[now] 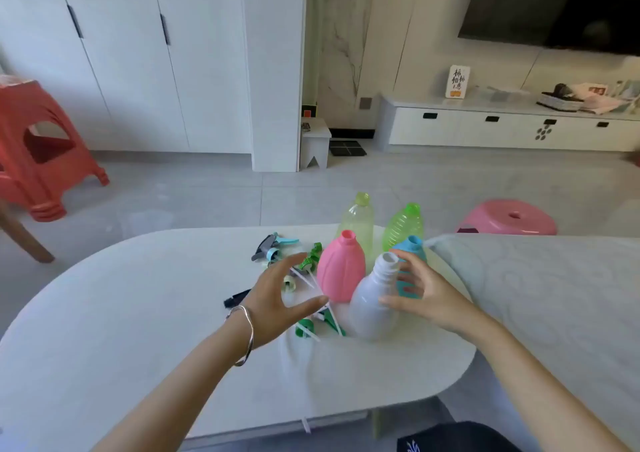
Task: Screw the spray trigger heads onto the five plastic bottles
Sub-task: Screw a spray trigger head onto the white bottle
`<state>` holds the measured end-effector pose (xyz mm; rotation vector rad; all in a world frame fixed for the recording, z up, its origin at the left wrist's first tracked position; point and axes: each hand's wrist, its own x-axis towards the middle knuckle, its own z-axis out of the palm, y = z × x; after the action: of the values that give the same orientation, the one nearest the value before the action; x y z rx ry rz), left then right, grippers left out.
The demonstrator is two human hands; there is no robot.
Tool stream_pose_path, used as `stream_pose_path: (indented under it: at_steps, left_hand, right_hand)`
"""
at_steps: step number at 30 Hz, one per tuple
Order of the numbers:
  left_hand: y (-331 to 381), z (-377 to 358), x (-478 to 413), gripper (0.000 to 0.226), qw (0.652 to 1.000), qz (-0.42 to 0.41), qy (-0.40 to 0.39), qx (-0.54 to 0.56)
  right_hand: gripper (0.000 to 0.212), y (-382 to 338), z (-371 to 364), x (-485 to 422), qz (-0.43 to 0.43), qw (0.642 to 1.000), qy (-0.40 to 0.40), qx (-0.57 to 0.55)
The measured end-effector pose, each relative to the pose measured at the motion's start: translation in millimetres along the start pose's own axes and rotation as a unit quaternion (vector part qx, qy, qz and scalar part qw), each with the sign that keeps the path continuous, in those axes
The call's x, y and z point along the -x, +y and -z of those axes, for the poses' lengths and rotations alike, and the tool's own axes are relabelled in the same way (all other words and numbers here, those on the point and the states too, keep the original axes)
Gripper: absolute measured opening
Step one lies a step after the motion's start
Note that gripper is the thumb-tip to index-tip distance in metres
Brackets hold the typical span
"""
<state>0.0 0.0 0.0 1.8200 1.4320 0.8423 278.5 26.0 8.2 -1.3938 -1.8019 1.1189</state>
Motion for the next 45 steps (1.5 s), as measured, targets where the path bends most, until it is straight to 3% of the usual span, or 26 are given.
stream_pose_path:
  at_steps: [10, 19, 25, 29, 34, 37, 41, 45]
  left_hand:
    - [4.4, -20.5, 43.7, 0.060, 0.997, 0.023, 0.067, 0.033]
    - [15.6, -29.4, 50.3, 0.065, 0.997, 0.024, 0.058, 0.037]
    - [30.6, -20.6, 53.8, 0.066, 0.996, -0.012, 0.044, 0.079]
    - [27.8, 5.1, 62.8, 0.072, 0.988, -0.031, 0.061, 0.138]
    - [-4.6, 32.9, 74.2, 0.081, 0.987, 0.006, 0.099, 0.130]
    - [-32.9, 48.8, 74.0, 0.086, 0.982, 0.037, 0.128, 0.131]
    - [-61.5, 63.5, 67.3, 0.083, 0.975, 0.056, 0.153, 0.150]
    - [-79.8, 71.8, 56.0, 0.078, 0.975, 0.055, 0.159, 0.145]
  right_hand:
    - [0.059, 6.1, -40.6, 10.7, -0.013, 0.997, 0.073, -0.009]
    - [0.061, -18.9, -38.4, 31.7, 0.026, 0.982, 0.187, -0.004]
    - [0.049, -84.4, -60.7, 35.7, 0.077, 0.992, 0.077, -0.069]
    - [0.047, -112.2, -86.8, 31.3, 0.091, 0.992, 0.046, -0.072]
    - [0.042, -118.5, -112.9, 11.3, 0.037, 0.991, -0.047, -0.118]
    - [0.030, -113.8, -114.6, -19.0, -0.031, 0.987, -0.039, -0.152]
    - [0.063, -101.0, -122.4, -59.8, -0.094, 0.992, -0.024, -0.086]
    - [0.064, -83.5, -136.9, -91.5, -0.144, 0.988, -0.035, -0.040]
